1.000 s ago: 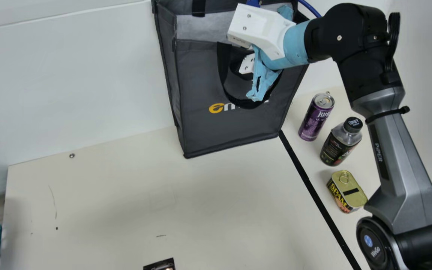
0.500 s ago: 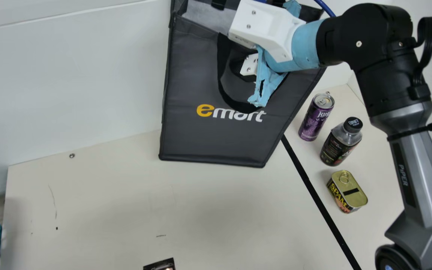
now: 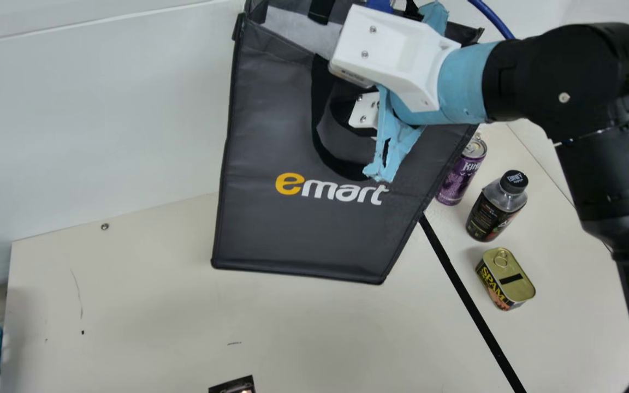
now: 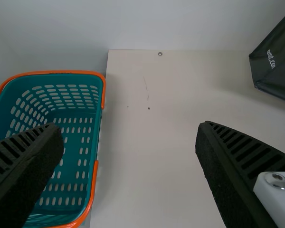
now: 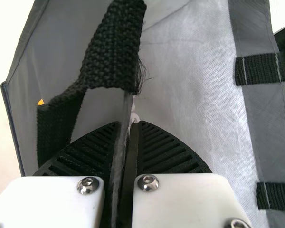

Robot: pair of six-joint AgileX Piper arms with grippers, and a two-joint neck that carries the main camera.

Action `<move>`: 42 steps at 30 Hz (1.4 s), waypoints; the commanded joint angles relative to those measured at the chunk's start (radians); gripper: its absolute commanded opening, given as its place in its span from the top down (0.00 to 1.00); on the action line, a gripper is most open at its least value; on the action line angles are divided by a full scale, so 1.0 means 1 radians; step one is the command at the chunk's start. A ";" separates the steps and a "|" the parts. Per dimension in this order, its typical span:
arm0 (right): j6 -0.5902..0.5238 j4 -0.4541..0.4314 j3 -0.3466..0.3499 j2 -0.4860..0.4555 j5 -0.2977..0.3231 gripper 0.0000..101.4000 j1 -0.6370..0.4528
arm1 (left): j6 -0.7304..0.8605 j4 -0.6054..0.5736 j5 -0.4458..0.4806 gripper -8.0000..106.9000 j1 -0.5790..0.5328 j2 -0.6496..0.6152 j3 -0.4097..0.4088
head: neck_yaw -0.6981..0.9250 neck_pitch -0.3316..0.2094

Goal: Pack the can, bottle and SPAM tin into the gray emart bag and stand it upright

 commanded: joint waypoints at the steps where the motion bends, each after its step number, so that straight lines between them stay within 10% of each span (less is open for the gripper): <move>1: 0.003 -0.006 0.013 -0.019 -0.001 1.00 0.008 | 0.000 0.000 0.000 0.15 0.000 0.000 0.000 | -0.001 -0.023; 42: 0.055 -0.068 0.348 -0.375 -0.001 1.00 0.138 | 0.000 0.000 0.000 0.15 0.000 0.000 0.000 | -0.001 -0.023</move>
